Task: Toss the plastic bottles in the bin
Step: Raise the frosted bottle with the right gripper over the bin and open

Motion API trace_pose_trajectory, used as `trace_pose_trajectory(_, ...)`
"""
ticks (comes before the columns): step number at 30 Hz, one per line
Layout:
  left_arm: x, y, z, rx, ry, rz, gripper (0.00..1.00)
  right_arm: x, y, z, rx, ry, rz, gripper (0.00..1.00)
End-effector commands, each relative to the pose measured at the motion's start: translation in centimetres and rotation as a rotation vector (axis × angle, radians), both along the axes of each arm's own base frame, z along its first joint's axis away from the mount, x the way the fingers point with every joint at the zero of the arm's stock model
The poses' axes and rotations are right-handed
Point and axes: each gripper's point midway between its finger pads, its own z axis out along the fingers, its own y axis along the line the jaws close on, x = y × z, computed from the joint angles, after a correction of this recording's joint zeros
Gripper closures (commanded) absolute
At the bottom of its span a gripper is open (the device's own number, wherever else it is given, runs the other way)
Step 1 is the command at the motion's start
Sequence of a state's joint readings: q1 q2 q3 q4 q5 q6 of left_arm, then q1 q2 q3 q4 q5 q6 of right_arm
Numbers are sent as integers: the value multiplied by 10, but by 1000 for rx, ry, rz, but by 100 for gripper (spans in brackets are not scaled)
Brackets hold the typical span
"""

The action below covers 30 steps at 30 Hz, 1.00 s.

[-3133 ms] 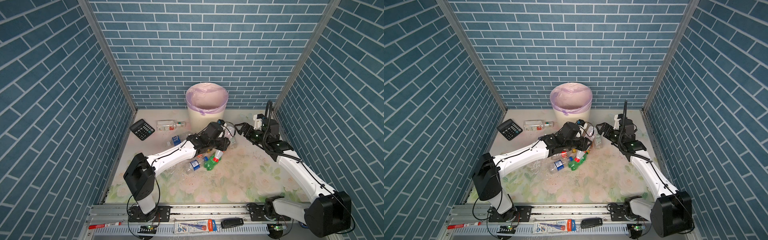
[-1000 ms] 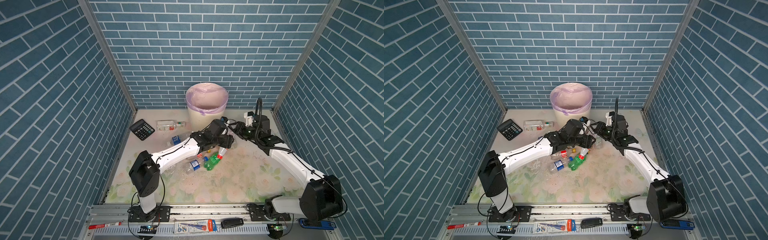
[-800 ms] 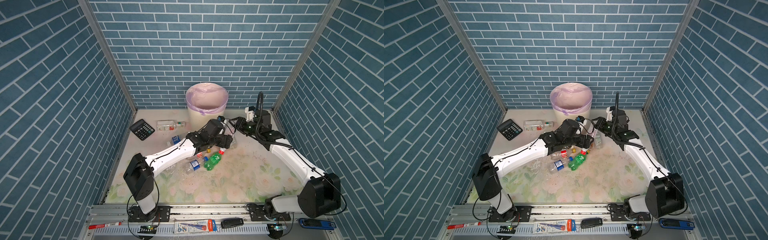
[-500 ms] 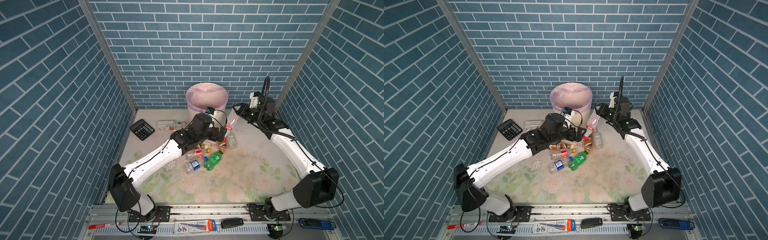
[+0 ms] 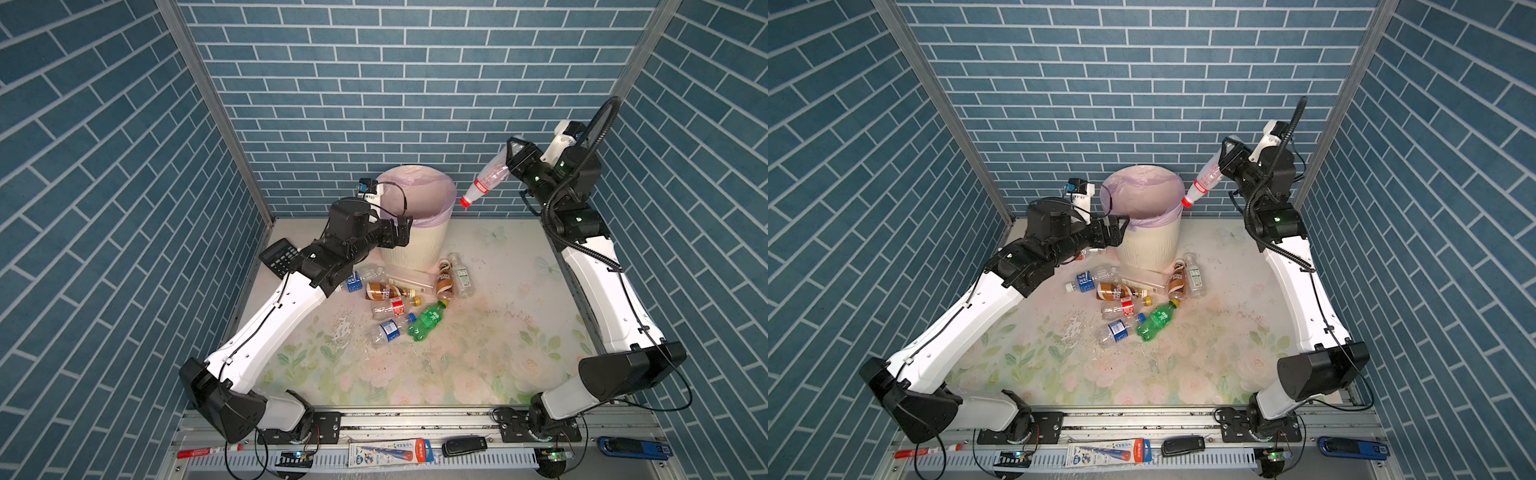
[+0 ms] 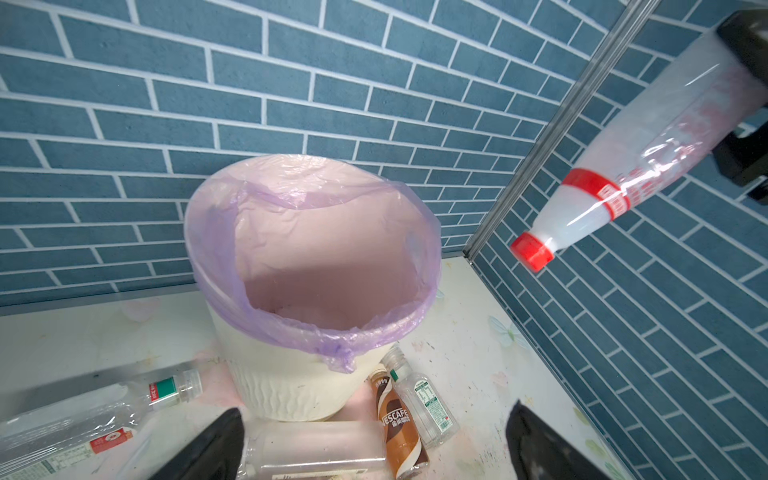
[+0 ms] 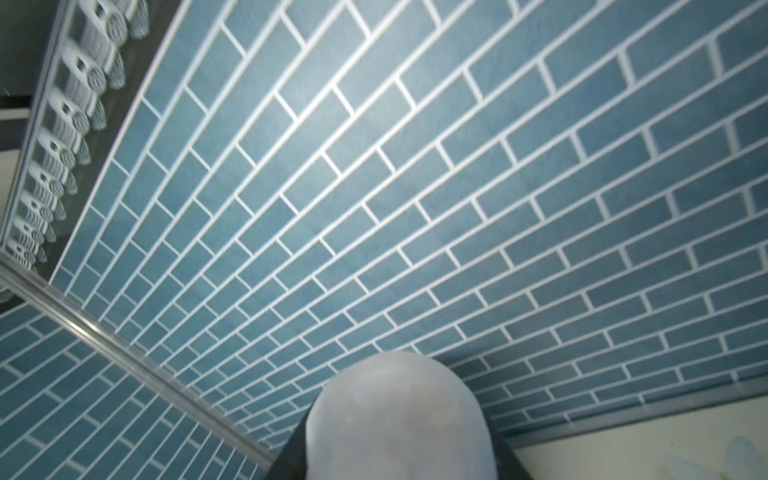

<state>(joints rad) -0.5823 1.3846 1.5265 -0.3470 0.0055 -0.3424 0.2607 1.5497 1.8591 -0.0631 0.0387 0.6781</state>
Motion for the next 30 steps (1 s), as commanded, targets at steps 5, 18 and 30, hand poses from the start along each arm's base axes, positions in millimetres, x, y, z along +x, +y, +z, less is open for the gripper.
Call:
trace_pose_trajectory(5, 5, 14, 13, -24, -23, -1, 1, -39, -63, 83, 60, -268, -278, 64)
trace_pose_trajectory(18, 21, 33, -9, -62, 44, 27, 1, 93, 135, -43, 72, 115, 241, 28)
trace_pose_trajectory(30, 12, 38, -22, -68, 79, 22, 1, 60, 135, -6, 32, 24, 247, 1)
